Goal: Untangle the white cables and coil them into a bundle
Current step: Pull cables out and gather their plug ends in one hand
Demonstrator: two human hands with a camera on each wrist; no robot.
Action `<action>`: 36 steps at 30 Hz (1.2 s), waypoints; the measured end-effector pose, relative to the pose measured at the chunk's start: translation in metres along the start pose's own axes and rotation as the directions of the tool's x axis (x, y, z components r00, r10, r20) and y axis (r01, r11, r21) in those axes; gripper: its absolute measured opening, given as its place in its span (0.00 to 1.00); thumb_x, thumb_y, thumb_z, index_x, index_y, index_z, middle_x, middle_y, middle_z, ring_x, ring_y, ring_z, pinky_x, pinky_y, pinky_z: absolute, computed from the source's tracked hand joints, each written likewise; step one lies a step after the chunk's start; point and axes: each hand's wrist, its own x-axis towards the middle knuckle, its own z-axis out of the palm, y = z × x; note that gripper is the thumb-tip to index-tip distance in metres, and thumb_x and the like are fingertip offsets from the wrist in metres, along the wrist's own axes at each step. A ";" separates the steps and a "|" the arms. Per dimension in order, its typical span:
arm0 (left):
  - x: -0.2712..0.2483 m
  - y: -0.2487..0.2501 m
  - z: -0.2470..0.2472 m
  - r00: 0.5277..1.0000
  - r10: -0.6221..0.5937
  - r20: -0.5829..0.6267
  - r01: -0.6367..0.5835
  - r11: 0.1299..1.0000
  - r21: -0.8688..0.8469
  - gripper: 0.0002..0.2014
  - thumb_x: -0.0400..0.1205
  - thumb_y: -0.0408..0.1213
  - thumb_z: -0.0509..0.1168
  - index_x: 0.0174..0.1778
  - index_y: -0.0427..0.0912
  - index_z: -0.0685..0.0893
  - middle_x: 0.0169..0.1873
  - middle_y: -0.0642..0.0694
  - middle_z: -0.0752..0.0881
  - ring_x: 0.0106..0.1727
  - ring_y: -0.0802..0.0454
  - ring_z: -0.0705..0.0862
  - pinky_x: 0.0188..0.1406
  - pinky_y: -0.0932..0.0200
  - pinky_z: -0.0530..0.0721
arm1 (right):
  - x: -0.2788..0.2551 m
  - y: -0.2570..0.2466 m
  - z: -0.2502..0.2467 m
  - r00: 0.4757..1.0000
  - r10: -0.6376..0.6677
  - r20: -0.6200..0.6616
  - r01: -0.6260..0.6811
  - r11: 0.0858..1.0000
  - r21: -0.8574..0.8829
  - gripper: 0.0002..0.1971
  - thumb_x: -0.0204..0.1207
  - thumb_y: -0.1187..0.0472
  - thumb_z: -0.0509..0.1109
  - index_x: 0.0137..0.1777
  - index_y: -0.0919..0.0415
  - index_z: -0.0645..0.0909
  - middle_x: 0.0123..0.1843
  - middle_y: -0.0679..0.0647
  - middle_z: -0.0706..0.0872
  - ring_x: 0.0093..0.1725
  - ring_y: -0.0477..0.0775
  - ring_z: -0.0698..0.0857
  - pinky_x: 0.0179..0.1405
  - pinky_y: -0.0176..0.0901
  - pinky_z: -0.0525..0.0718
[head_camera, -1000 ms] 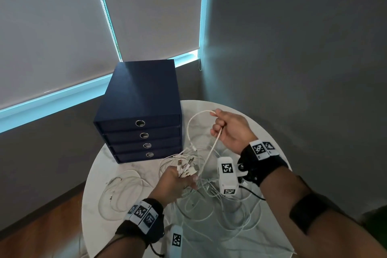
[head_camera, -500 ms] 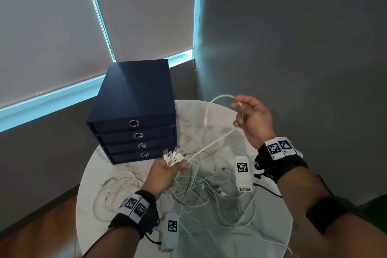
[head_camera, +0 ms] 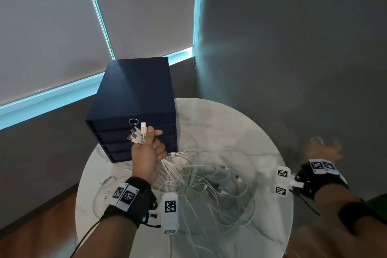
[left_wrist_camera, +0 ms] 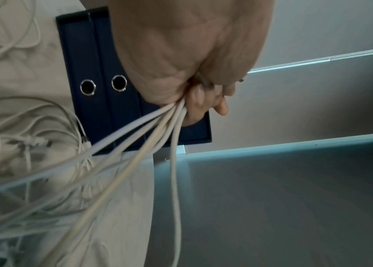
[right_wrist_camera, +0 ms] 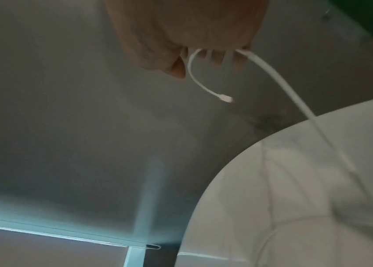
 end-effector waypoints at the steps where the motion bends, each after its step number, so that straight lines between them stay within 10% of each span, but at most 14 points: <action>1: -0.001 0.000 0.004 1.000 -0.002 0.005 0.002 1.000 -0.015 0.17 0.89 0.47 0.61 0.40 0.40 0.83 0.22 0.53 0.64 0.20 0.59 0.60 0.16 0.65 0.60 | -0.009 0.002 -0.005 0.996 0.087 0.023 -0.084 0.988 -0.127 0.19 0.79 0.62 0.65 0.70 0.50 0.72 0.66 0.55 0.75 0.72 0.64 0.72 0.67 0.53 0.70; 4: -0.004 -0.003 0.021 0.999 -0.011 0.052 0.013 0.999 -0.038 0.17 0.90 0.46 0.60 0.40 0.39 0.81 0.21 0.53 0.65 0.19 0.60 0.60 0.16 0.65 0.59 | -0.048 -0.008 0.006 0.994 -0.102 0.031 0.104 0.991 -0.082 0.25 0.77 0.65 0.69 0.74 0.64 0.72 0.72 0.71 0.75 0.65 0.68 0.79 0.65 0.57 0.78; 7: -0.007 -0.008 0.041 0.994 -0.026 0.104 0.031 0.998 -0.052 0.17 0.90 0.45 0.59 0.40 0.39 0.81 0.20 0.53 0.65 0.18 0.60 0.60 0.15 0.65 0.60 | -0.104 -0.023 0.029 0.834 -0.331 0.442 0.239 0.938 0.251 0.13 0.78 0.63 0.74 0.61 0.62 0.84 0.59 0.65 0.88 0.55 0.53 0.86 0.56 0.40 0.83; 11: -0.010 -0.017 0.063 0.987 -0.049 0.152 0.059 0.996 -0.065 0.16 0.89 0.45 0.60 0.43 0.38 0.81 0.22 0.51 0.64 0.20 0.58 0.61 0.18 0.63 0.60 | -0.207 -0.044 0.046 0.209 -0.357 0.910 0.136 0.933 0.334 0.11 0.77 0.69 0.73 0.58 0.60 0.84 0.49 0.54 0.92 0.49 0.48 0.89 0.55 0.42 0.86; 13: -0.010 -0.017 0.069 0.985 -0.043 0.165 0.056 0.996 -0.076 0.15 0.89 0.46 0.61 0.44 0.37 0.81 0.23 0.51 0.63 0.21 0.58 0.60 0.19 0.62 0.59 | -0.241 -0.039 0.053 0.015 -0.308 0.951 0.181 0.937 0.300 0.06 0.78 0.71 0.72 0.50 0.60 0.83 0.41 0.53 0.89 0.42 0.48 0.86 0.46 0.41 0.85; 19: 0.001 0.011 0.051 0.994 -0.011 0.109 0.039 0.964 -0.264 0.18 0.90 0.48 0.58 0.40 0.41 0.81 0.20 0.54 0.62 0.20 0.60 0.59 0.17 0.66 0.61 | -0.236 0.008 0.049 0.105 -0.067 0.992 0.346 0.938 0.027 0.19 0.82 0.48 0.68 0.30 0.52 0.75 0.21 0.45 0.74 0.19 0.44 0.71 0.19 0.35 0.69; 22: 0.010 0.022 0.040 0.998 0.007 0.064 0.013 0.951 -0.309 0.18 0.90 0.49 0.58 0.39 0.42 0.80 0.21 0.54 0.62 0.20 0.60 0.59 0.16 0.66 0.61 | -0.199 0.036 0.037 0.209 -0.056 0.976 0.561 0.825 -0.073 0.20 0.82 0.44 0.67 0.30 0.53 0.80 0.20 0.43 0.77 0.21 0.35 0.75 0.28 0.33 0.73; 26: 0.011 0.015 0.032 0.999 -0.011 0.038 0.022 0.955 -0.295 0.18 0.90 0.49 0.58 0.39 0.43 0.80 0.21 0.54 0.62 0.20 0.59 0.58 0.17 0.65 0.60 | -0.158 0.053 0.020 0.235 -0.027 0.972 0.587 0.800 -0.120 0.19 0.82 0.47 0.68 0.29 0.51 0.83 0.22 0.39 0.83 0.25 0.34 0.80 0.32 0.29 0.73; 31: 0.013 0.008 0.023 1.000 -0.026 -0.004 0.024 0.957 -0.288 0.17 0.90 0.49 0.58 0.39 0.43 0.80 0.21 0.54 0.63 0.20 0.59 0.58 0.16 0.65 0.59 | -0.095 0.068 -0.001 0.395 0.028 0.918 0.655 0.692 -0.303 0.18 0.79 0.44 0.70 0.26 0.43 0.82 0.23 0.40 0.81 0.26 0.33 0.77 0.35 0.36 0.76; 36: 0.014 0.004 0.005 0.995 -0.099 0.006 0.099 0.977 -0.187 0.17 0.90 0.49 0.58 0.40 0.43 0.81 0.20 0.54 0.64 0.17 0.60 0.59 0.13 0.66 0.58 | -0.032 0.058 -0.032 0.598 -0.065 0.799 0.681 0.567 -0.463 0.14 0.81 0.49 0.70 0.33 0.48 0.84 0.32 0.47 0.84 0.42 0.54 0.85 0.40 0.38 0.80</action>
